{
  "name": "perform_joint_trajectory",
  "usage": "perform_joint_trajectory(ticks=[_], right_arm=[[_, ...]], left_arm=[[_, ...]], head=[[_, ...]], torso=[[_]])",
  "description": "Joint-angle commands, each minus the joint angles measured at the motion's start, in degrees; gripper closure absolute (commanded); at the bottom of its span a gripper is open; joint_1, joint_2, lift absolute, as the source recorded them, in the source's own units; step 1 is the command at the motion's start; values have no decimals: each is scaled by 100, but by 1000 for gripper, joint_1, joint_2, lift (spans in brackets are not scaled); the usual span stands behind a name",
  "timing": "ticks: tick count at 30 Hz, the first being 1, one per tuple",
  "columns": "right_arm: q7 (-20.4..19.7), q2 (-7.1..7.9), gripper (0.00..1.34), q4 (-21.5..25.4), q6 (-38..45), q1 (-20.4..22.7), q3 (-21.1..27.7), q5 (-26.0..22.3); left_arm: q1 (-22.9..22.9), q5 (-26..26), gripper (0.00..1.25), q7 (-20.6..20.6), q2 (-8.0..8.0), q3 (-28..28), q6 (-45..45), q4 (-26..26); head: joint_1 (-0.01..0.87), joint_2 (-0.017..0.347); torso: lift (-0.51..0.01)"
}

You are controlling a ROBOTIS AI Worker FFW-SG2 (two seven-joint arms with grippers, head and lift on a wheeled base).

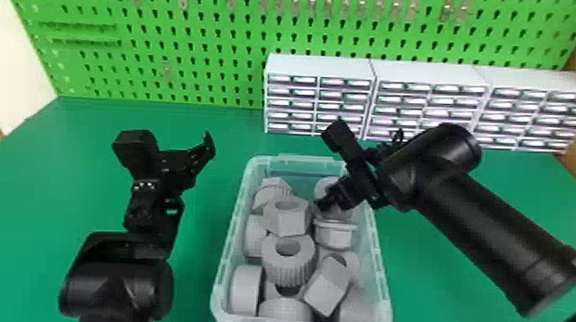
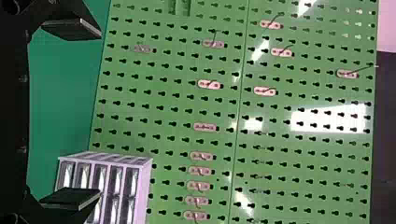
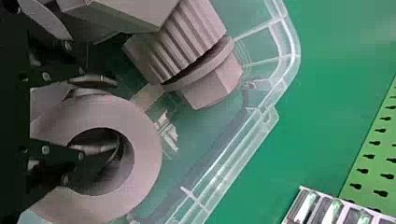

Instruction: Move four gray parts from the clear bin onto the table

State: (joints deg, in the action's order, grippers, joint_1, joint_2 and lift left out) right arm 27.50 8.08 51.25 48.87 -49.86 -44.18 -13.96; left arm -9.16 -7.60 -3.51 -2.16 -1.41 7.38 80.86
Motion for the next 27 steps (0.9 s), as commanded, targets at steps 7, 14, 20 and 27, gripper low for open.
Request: perform_joint_trajectory(ticks=[7,14,20,27], right_arm=[[-17,0,1072,25,176,-32,23,-63],[-17,0,1072,219,290,-50,50,-89],[-17,-9,1072,386,343,-67,76,-142],[-17,-9,1072,579,378,-76,6,-291]], left_arm=[[20,-22,98,0,-4,18,9,0],[29,-31,98,0,-4,27,26,0],[20,-31,98,0,-22,18,35,0],[29,-31,98,9,-22,18,35,0]], head=[[693,72],[693,72],[693,72],[693,72]], torso=[[-52],[-52],[-52],[-52]])
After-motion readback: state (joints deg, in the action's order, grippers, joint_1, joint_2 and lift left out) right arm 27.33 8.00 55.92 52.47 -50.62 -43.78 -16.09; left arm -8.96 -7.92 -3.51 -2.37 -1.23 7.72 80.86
